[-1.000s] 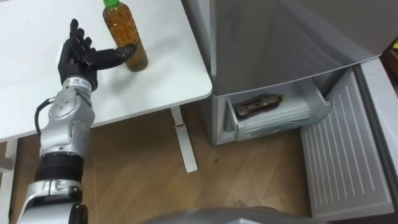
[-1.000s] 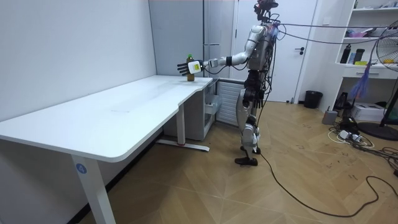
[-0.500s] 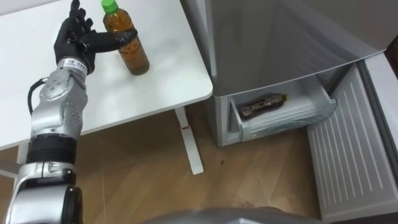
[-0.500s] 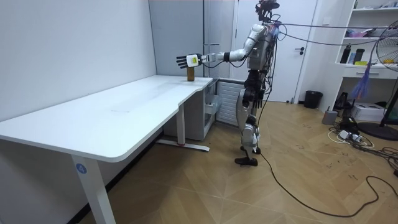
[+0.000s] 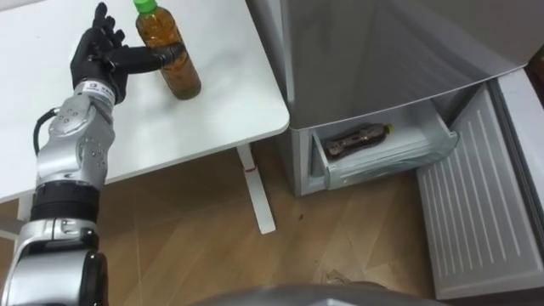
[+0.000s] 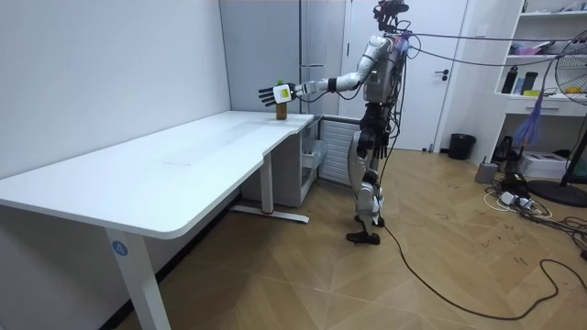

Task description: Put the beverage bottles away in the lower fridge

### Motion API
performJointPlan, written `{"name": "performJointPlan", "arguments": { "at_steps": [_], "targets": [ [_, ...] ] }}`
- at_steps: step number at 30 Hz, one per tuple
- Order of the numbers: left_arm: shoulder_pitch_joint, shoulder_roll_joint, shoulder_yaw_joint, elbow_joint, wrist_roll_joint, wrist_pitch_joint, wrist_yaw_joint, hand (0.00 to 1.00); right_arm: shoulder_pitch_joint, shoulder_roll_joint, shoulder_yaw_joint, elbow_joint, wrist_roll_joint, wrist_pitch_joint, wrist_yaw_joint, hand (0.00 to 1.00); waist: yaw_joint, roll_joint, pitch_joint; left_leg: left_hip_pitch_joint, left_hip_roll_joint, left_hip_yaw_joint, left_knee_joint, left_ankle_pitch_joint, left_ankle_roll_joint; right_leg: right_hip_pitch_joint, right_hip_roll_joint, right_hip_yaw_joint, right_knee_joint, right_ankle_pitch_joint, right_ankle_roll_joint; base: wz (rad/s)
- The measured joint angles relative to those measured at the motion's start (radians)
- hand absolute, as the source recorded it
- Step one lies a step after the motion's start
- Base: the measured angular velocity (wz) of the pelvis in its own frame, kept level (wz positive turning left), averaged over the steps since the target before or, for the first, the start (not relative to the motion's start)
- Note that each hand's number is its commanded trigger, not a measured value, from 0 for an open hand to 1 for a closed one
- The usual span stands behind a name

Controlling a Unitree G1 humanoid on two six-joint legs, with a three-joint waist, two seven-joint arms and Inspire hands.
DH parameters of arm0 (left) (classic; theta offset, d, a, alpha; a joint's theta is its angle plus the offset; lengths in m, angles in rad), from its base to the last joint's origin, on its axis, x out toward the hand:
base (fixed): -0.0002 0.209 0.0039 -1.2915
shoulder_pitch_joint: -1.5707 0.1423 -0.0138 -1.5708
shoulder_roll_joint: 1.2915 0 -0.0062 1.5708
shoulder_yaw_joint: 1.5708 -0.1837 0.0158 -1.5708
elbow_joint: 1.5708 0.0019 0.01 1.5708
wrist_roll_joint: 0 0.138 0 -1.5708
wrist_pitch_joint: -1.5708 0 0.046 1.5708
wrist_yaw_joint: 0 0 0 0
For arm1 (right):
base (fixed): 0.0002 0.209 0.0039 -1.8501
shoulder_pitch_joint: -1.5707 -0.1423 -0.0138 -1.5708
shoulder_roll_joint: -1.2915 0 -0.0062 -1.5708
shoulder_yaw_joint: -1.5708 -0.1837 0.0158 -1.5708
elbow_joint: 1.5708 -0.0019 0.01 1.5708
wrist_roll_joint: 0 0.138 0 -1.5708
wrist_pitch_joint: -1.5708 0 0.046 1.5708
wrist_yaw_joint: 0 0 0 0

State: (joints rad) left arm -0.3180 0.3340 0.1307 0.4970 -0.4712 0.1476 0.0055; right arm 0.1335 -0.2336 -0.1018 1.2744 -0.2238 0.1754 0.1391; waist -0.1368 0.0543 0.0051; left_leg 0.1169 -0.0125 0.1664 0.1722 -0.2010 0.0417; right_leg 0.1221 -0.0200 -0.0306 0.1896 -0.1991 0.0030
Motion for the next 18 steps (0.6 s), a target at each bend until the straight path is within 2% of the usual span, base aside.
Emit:
{"name": "performJointPlan", "arguments": {
  "at_steps": [18],
  "targets": [
    [-0.009,0.0,-0.008,0.014,-0.009,0.006,-0.019,0.0,0.004,0.0,0.0,0.002,0.0,0.001,-0.027,0.0,-0.004,-0.002,0.0011,0.0,0.0,0.005,0.0,-0.002,-0.001,-0.001,0.003,0.0,-0.001,0.001,-0.002,0.0]
  ]
}}
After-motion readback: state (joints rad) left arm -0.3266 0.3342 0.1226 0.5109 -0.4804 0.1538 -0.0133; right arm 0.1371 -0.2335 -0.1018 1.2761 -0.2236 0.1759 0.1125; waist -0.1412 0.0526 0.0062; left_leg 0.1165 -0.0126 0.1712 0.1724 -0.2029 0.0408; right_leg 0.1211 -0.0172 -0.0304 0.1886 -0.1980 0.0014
